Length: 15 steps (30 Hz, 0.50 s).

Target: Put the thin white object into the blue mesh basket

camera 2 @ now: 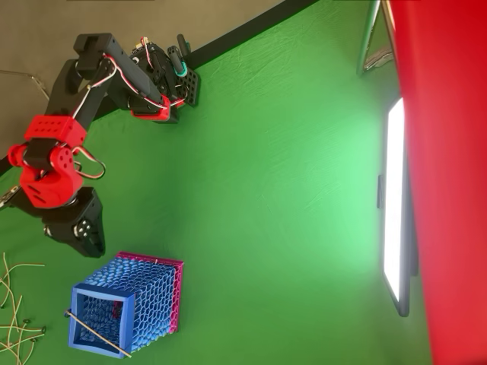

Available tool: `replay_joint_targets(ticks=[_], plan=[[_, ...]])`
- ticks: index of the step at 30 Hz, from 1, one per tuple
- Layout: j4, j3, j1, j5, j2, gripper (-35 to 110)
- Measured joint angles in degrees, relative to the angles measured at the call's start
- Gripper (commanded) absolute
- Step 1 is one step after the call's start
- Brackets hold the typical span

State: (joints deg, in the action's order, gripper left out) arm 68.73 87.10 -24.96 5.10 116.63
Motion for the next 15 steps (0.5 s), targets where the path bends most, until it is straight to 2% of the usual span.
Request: replay_joint_targets(ticks=[15], plan=[[-3.3, 34.0, 9.4, -0.4, 28.7, 0]])
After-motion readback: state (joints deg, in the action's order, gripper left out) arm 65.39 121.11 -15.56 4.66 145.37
